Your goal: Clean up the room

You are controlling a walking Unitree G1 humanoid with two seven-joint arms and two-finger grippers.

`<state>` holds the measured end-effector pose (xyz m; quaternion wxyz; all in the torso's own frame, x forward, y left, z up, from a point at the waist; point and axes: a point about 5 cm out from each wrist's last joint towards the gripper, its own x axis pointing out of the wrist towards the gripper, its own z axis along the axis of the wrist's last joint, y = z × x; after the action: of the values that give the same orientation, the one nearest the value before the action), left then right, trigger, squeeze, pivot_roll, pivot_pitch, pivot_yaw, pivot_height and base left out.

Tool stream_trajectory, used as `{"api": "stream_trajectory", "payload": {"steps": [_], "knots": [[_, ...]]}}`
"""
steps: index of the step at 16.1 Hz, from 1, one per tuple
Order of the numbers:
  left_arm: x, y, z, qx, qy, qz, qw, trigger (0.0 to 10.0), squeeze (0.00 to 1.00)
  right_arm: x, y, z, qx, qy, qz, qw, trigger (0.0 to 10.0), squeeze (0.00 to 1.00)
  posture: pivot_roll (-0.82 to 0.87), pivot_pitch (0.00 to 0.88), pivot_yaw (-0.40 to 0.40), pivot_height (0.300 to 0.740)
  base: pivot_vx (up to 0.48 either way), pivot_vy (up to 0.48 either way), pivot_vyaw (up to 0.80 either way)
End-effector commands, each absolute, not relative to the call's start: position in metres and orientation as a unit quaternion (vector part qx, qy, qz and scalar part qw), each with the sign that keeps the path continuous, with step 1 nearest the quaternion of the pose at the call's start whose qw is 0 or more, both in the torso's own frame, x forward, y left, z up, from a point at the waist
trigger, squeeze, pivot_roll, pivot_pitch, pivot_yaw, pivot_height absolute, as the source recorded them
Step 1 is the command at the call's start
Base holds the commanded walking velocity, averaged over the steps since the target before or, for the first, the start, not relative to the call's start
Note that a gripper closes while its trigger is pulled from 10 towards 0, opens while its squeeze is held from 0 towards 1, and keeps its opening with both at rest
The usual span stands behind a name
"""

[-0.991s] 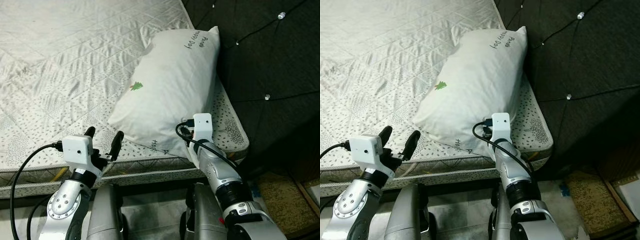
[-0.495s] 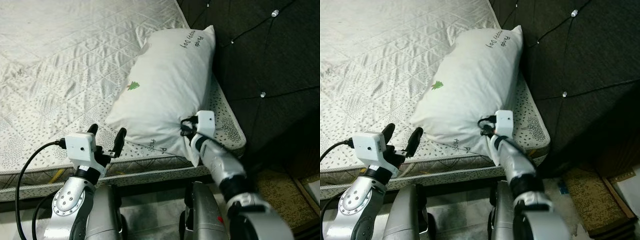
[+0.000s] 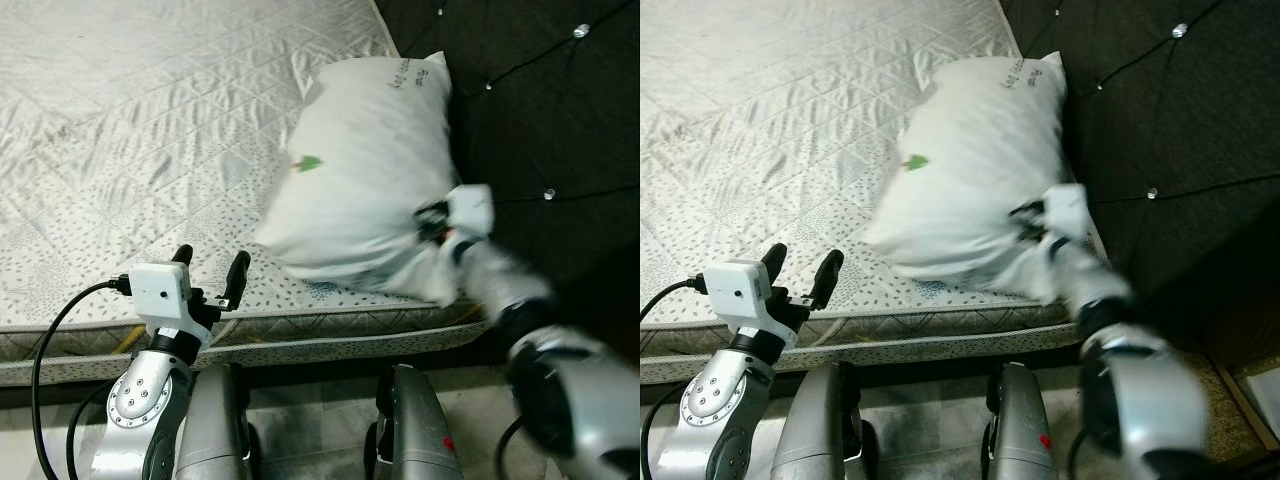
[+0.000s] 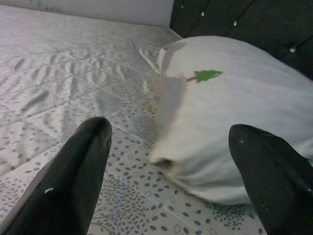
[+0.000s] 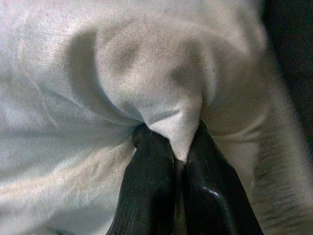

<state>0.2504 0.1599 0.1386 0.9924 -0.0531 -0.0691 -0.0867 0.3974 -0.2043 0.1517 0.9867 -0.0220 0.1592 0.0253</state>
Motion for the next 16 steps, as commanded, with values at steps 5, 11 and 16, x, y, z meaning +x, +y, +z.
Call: {"api": "stream_trajectory", "payload": {"steps": [5, 11, 16], "knots": [[0.251, 0.161, 0.136, -0.046, -0.065, -0.089, 0.993, 10.0, 0.0, 0.402, -0.282, 0.252, -0.084, 0.011, -0.103, 0.991, 0.0, 0.0, 0.07, 0.162, -0.005, 0.577, 0.0, 0.0, 0.0], [0.252, 0.161, 0.137, -0.043, -0.065, -0.094, 0.993, 10.0, 0.0, 0.386, -0.305, 0.218, -0.074, 0.045, -0.121, 0.989, 0.0, 0.0, 0.07, 0.156, 0.012, 0.577, 0.0, 0.0, 0.0], [0.252, 0.161, 0.135, -0.044, -0.059, -0.101, 0.992, 10.0, 0.0, 0.365, -0.294, 0.142, 0.009, 0.084, -0.117, 0.989, 0.0, 0.0, 0.05, 0.15, 0.036, 0.577, 0.0, 0.0, 0.0]]}}
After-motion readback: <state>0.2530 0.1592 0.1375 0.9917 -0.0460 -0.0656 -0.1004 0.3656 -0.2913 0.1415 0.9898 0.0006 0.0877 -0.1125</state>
